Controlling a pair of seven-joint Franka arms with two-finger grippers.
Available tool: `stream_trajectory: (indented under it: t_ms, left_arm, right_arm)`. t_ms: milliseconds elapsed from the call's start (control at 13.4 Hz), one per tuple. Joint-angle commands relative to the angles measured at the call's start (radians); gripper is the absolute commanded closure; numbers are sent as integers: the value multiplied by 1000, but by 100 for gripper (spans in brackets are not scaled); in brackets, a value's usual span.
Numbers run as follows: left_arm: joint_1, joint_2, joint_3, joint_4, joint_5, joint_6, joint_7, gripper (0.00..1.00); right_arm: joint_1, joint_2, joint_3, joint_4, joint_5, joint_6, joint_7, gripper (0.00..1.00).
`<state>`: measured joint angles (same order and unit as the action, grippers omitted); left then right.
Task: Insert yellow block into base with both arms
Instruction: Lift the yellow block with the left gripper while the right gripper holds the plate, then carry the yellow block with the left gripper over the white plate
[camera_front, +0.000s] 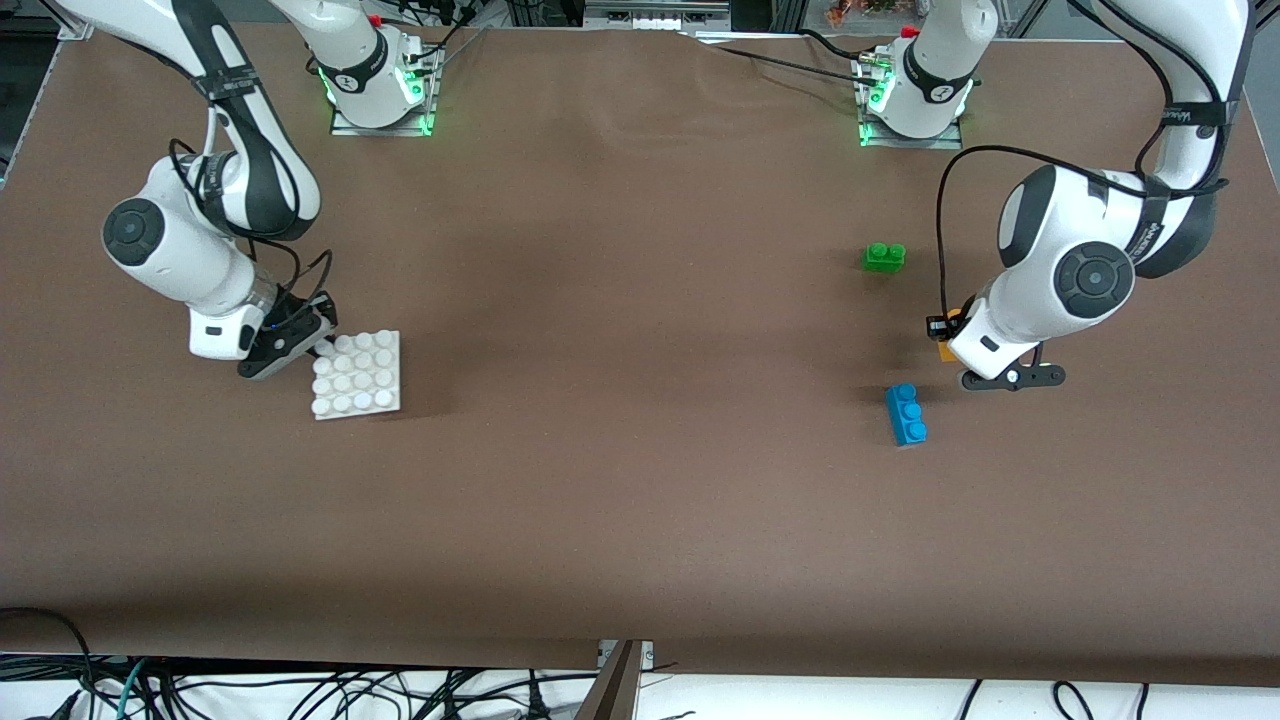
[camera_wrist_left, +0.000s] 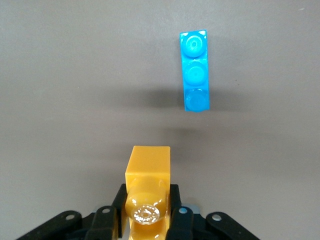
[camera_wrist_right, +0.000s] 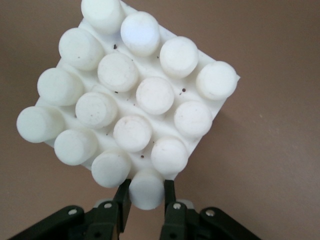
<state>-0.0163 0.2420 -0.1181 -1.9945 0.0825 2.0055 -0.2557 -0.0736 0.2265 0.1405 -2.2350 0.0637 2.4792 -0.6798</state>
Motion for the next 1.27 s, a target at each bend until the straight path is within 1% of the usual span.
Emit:
stream_trajectory:
  t_ms: [0, 149, 224, 447, 746, 969, 1193]
  left_arm:
    - [9, -50, -5, -7, -41, -36, 32, 100]
    - [9, -65, -6, -7, -55, -40, 30, 100]
    - [9, -69, -6, -7, -58, -47, 30, 100]
    - [7, -82, -6, 2, -84, -54, 29, 100]
    - [-14, -79, -9, 74, -119, -137, 6, 100]
    - [-72, -73, -9, 126, -145, -189, -77, 100]
    - [-161, -58, -9, 152, -170, -194, -203, 100]
  right_arm:
    - [-9, -7, 89, 15, 15, -25, 80, 100]
    - [0, -3, 178, 32, 13, -22, 216, 100]
    - [23, 7, 195, 41, 11, -17, 271, 100]
    - [130, 72, 194, 104, 4, 1, 371, 100]
    - [253, 168, 189, 152, -10, 92, 503, 100]
    - [304, 229, 185, 187, -79, 122, 597, 100]
    - [331, 275, 185, 222, -154, 121, 692, 100]
